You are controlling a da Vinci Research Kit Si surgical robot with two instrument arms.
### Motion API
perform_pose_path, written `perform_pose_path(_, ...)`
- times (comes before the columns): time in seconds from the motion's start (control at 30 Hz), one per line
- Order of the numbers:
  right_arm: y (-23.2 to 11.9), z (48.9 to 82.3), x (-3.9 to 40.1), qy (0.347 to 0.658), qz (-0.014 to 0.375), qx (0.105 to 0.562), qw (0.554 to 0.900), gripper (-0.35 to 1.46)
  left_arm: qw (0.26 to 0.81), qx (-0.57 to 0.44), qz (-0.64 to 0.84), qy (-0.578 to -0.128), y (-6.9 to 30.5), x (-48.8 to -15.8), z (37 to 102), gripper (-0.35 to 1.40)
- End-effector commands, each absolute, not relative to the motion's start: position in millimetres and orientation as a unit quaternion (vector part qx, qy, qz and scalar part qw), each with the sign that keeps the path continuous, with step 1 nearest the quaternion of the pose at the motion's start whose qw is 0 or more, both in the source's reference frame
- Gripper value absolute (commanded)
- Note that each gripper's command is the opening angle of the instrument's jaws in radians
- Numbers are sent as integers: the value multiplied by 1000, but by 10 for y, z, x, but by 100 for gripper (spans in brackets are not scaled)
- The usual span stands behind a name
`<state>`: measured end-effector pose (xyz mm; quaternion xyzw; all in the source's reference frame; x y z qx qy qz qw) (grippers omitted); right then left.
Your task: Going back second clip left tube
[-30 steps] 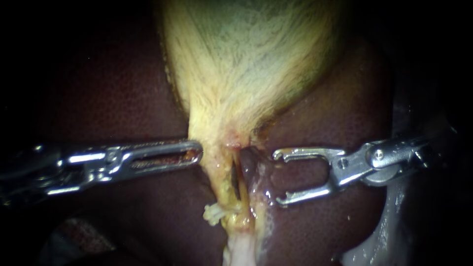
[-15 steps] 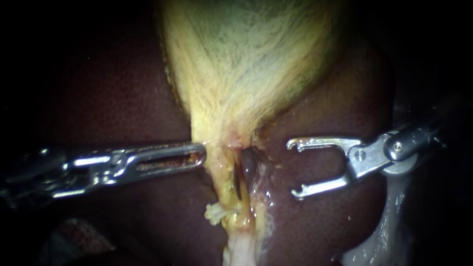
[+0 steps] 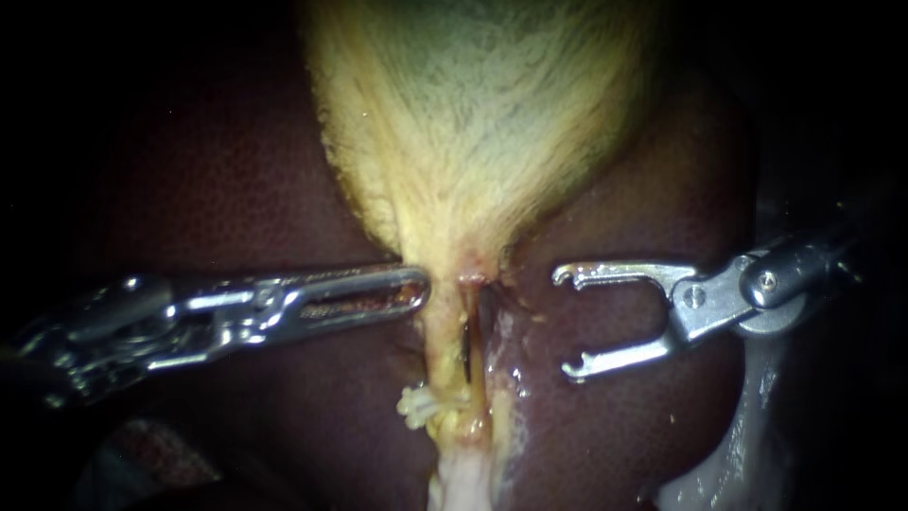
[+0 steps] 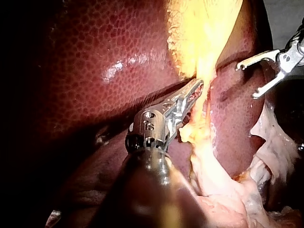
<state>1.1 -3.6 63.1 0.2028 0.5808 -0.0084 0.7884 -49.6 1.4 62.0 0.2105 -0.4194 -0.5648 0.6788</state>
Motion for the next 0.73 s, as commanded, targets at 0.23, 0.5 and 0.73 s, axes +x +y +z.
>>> perform_pose_path(0.23, -36, 631, 11, 581, -8, 203, 788, 60, 679, 211, -565, -419, 13, -497, 621, -35)
perform_pose_path(0.5, -37, 631, 11, 581, -9, 203, 788, 60, 680, 212, -564, -418, 13, -496, 621, -35)
perform_pose_path(0.73, -37, 630, 12, 581, -8, 203, 788, 60, 680, 212, -564, -418, 13, -497, 621, -35)
